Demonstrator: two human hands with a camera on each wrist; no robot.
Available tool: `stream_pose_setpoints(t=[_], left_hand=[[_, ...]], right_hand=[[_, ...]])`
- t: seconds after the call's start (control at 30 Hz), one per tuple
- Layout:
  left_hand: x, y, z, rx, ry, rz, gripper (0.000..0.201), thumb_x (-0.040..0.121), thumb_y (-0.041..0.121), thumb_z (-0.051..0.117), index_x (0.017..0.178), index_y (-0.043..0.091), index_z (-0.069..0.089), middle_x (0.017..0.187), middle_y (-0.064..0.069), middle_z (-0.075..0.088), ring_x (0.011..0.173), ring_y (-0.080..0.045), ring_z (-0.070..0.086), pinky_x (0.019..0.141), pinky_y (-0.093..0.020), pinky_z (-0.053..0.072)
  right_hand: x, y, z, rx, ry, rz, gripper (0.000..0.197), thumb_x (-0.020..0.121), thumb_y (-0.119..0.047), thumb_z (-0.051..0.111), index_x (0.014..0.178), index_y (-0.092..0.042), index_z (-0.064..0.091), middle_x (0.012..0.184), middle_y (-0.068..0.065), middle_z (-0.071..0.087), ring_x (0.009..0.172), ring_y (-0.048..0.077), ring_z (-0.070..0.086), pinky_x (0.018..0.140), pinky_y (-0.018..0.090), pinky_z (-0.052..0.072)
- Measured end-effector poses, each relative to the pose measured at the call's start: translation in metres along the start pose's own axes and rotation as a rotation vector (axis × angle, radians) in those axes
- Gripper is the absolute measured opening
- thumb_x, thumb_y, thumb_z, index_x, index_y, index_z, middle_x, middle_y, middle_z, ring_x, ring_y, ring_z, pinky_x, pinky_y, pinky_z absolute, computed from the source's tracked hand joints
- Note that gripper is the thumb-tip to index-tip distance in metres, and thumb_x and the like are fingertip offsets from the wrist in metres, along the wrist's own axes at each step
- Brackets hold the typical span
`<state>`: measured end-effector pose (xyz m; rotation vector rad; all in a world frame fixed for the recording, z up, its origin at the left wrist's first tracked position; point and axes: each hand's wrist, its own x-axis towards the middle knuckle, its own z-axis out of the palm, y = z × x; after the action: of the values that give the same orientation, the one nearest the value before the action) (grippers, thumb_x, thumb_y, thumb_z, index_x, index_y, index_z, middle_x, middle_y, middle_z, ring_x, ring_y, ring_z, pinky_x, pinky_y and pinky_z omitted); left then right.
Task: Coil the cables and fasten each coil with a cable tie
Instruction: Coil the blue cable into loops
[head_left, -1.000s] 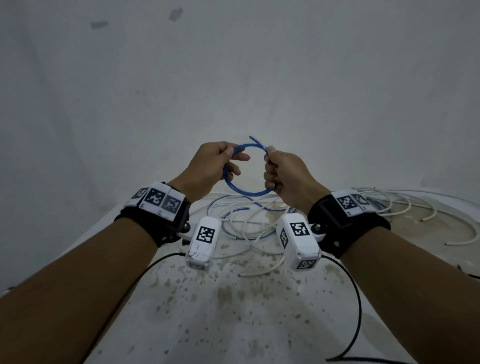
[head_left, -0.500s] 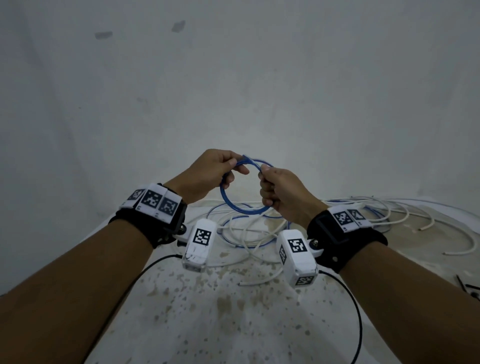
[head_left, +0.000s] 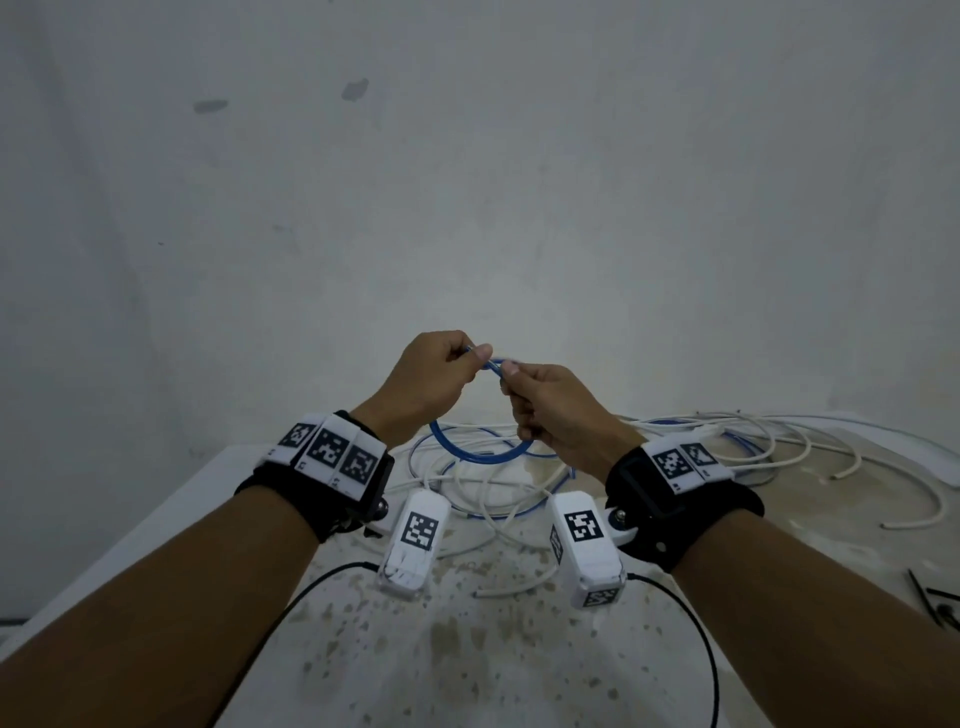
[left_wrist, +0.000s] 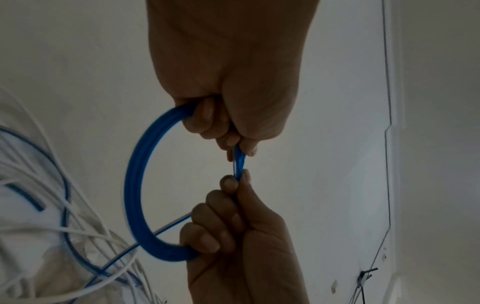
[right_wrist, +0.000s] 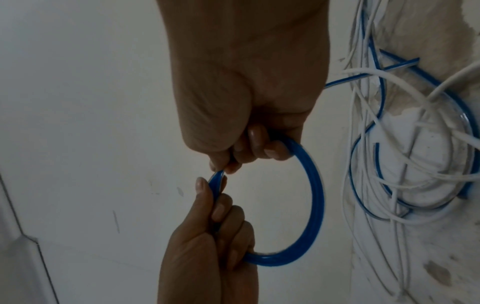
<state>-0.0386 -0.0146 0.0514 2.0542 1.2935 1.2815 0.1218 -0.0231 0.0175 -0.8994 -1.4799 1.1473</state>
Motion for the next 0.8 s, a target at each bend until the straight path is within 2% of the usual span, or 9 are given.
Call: stream_pose_setpoints(t=[0.1, 0.17, 0.23, 0.27, 0.33, 0.4, 0.5, 0.7, 0.8], left_hand=[[-0.001, -0.003, 0.000, -0.010, 0.044, 0.026, 0.033, 0.098, 0.028, 0.057, 0.083, 0.000, 0.065, 0.060, -0.001, 0.050, 0.048, -0.008, 0.037, 0.051, -0.024, 0.032], [-0.001, -0.004, -0.002, -0.009, 0.051, 0.043, 0.033, 0.098, 0.028, 0.056, 0.084, -0.001, 0.065, 0.061, -0.001, 0.050, 0.048, -0.007, 0.037, 0.050, -0.021, 0.032], [-0.001, -0.003, -0.006, -0.023, 0.054, 0.067, 0.033, 0.098, 0.027, 0.057, 0.083, -0.001, 0.064, 0.061, -0.001, 0.049, 0.046, -0.005, 0.035, 0.048, -0.018, 0.031], [0.000, -0.003, -0.008, -0.027, 0.053, 0.080, 0.033, 0.098, 0.026, 0.057, 0.082, -0.001, 0.064, 0.060, 0.000, 0.049, 0.045, -0.004, 0.035, 0.047, -0.016, 0.031], [0.001, -0.003, -0.011, -0.018, 0.053, 0.098, 0.033, 0.098, 0.026, 0.057, 0.082, -0.002, 0.065, 0.059, 0.000, 0.047, 0.045, -0.003, 0.034, 0.046, -0.015, 0.030], [0.001, -0.005, -0.015, 0.003, 0.053, 0.105, 0.033, 0.097, 0.027, 0.058, 0.083, -0.001, 0.066, 0.059, -0.002, 0.045, 0.044, -0.004, 0.032, 0.046, -0.015, 0.029], [0.001, -0.008, -0.019, 0.033, 0.072, 0.127, 0.030, 0.097, 0.027, 0.058, 0.083, 0.003, 0.069, 0.057, -0.001, 0.042, 0.044, -0.005, 0.031, 0.047, -0.018, 0.028], [0.007, -0.008, -0.020, -0.162, 0.165, 0.104, 0.030, 0.099, 0.025, 0.056, 0.088, 0.001, 0.071, 0.060, -0.001, 0.043, 0.050, -0.010, 0.032, 0.050, -0.023, 0.027], [0.006, -0.005, -0.020, -0.245, 0.172, 0.087, 0.029, 0.099, 0.023, 0.055, 0.091, 0.001, 0.072, 0.056, 0.006, 0.044, 0.049, -0.009, 0.034, 0.050, -0.022, 0.028]], right_hand=[[0.006, -0.001, -0.002, -0.059, 0.215, -0.029, 0.040, 0.102, -0.036, 0.050, 0.079, -0.006, 0.065, 0.060, 0.004, 0.058, 0.052, 0.019, 0.056, 0.060, 0.032, 0.054], [0.015, 0.002, -0.011, -0.266, 0.390, -0.160, 0.029, 0.099, -0.035, 0.052, 0.089, -0.013, 0.068, 0.086, 0.004, 0.070, 0.080, 0.021, 0.066, 0.080, 0.039, 0.055], [0.019, -0.001, -0.017, -0.526, 0.321, -0.261, 0.020, 0.099, -0.029, 0.053, 0.105, -0.018, 0.069, 0.105, 0.000, 0.064, 0.105, 0.017, 0.058, 0.094, 0.036, 0.047], [0.021, -0.005, -0.018, -0.627, 0.239, -0.254, 0.021, 0.099, -0.028, 0.053, 0.108, -0.018, 0.069, 0.104, -0.003, 0.062, 0.105, 0.016, 0.056, 0.092, 0.033, 0.045], [0.024, -0.014, -0.020, -0.733, 0.172, -0.239, 0.017, 0.096, -0.030, 0.059, 0.098, -0.018, 0.070, 0.090, -0.005, 0.065, 0.088, 0.015, 0.059, 0.078, 0.028, 0.044], [0.027, -0.026, -0.025, -0.720, 0.205, -0.290, 0.016, 0.091, -0.030, 0.066, 0.085, -0.017, 0.071, 0.073, -0.008, 0.063, 0.067, 0.008, 0.055, 0.068, 0.025, 0.040], [0.027, -0.047, -0.028, -0.672, 0.233, -0.326, 0.022, 0.092, -0.027, 0.067, 0.077, -0.011, 0.070, 0.056, -0.008, 0.052, 0.052, 0.004, 0.043, 0.057, 0.023, 0.037], [0.019, -0.055, -0.021, -0.460, 0.123, -0.250, 0.015, 0.095, -0.022, 0.063, 0.087, -0.009, 0.067, 0.075, 0.004, 0.062, 0.066, 0.013, 0.055, 0.053, 0.024, 0.053], [0.016, -0.044, -0.019, -0.361, 0.051, -0.157, 0.015, 0.097, -0.020, 0.060, 0.092, -0.008, 0.067, 0.081, 0.006, 0.061, 0.073, 0.014, 0.056, 0.062, 0.031, 0.060]])
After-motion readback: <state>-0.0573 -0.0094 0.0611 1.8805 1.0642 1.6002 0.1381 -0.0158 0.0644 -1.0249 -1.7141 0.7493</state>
